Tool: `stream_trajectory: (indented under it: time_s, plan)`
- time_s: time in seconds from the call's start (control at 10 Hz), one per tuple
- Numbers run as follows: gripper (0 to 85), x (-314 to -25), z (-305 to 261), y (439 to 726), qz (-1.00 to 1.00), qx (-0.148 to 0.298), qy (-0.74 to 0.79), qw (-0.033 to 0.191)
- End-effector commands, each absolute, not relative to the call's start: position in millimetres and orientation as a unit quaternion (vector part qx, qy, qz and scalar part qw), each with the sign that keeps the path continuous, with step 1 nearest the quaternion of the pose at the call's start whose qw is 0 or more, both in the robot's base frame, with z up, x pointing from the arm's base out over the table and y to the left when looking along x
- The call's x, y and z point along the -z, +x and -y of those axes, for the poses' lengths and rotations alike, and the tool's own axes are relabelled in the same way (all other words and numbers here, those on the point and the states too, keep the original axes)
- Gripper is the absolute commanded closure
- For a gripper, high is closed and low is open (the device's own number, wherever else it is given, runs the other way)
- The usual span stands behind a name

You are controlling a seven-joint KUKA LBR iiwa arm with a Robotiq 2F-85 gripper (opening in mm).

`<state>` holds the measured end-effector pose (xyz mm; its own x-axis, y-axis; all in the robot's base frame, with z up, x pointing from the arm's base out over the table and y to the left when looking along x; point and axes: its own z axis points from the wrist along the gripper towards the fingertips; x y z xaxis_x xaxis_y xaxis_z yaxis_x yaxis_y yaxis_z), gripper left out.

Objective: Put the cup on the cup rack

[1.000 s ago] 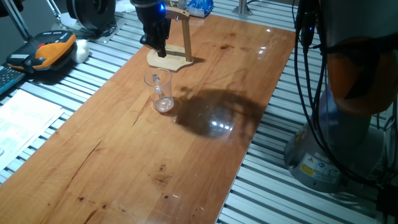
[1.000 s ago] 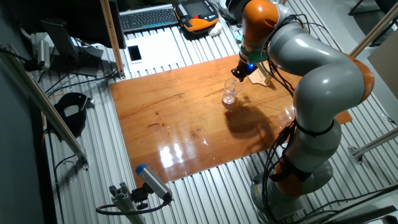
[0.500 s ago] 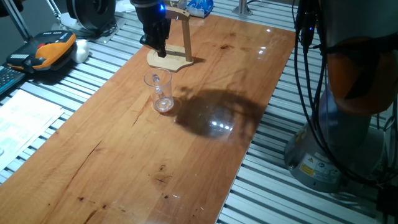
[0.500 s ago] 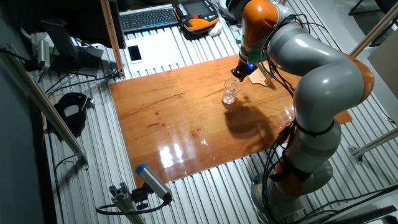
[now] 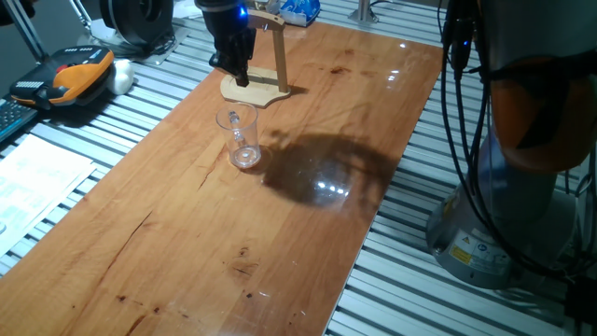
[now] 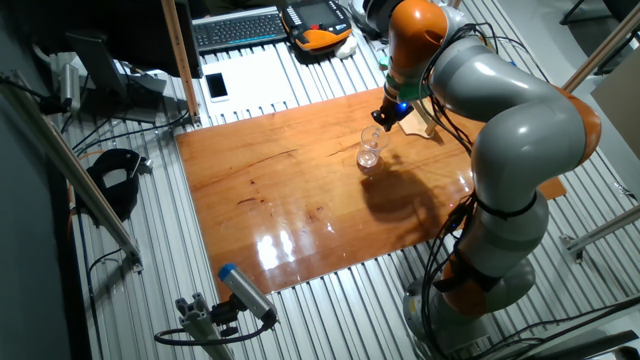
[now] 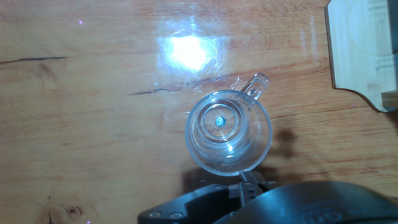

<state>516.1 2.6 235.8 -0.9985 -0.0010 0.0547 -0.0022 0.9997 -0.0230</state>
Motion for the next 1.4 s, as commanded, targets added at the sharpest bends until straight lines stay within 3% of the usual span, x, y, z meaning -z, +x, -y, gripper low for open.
stream_trajectory:
  time_s: [0.0,0.9,1.3]
  plan:
    - [85.0,-236,-2,516,1.0,-0.012,0.001,0.027]
    - [85.0,-229,-9,525,1.0,-0.01,-0.014,0.026]
    - [85.0,-225,-20,533,0.997,-0.025,-0.067,0.041]
